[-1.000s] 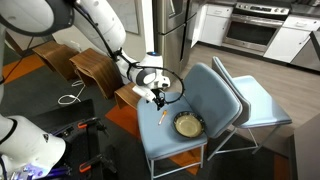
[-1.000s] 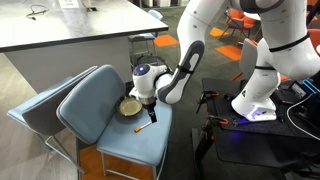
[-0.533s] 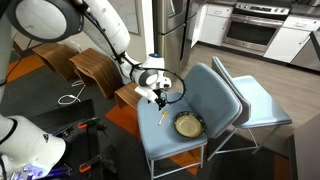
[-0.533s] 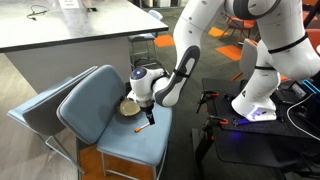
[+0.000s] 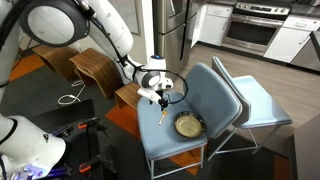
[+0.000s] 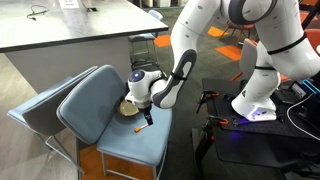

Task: Put the marker in the bowl

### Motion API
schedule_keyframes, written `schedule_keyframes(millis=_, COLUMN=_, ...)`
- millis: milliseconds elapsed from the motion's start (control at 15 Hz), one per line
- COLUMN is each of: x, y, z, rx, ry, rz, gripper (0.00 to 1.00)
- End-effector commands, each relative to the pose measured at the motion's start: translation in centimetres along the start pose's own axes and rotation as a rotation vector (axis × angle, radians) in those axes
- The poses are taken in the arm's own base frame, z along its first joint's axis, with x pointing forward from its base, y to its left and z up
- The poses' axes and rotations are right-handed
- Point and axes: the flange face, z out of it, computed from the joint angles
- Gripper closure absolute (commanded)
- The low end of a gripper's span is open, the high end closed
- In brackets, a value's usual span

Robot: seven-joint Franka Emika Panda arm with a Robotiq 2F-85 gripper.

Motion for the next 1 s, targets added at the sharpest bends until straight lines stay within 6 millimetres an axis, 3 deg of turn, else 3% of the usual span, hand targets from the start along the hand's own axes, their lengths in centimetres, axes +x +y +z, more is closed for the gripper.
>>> schedule_keyframes(millis=0, x=2.5, y=1.1, z=2.5, rx=-0.053, ry=0.011, rz=-0.122, gripper=0.00)
schedule_keyframes(millis=400, x=5.3, y=1.2, z=6.4, rx=-0.017, ry=0.022, rz=-0.193, gripper=0.00)
schedule_keyframes(millis=667, x=6.1, y=0.6, z=8.6, rx=0.015, ry=0.022, rz=-0.223, gripper=0.00)
schedule_keyframes(millis=933, x=6.7, y=1.1, z=10.1, rx=0.034, ry=0.024, rz=-0.231, gripper=0.00)
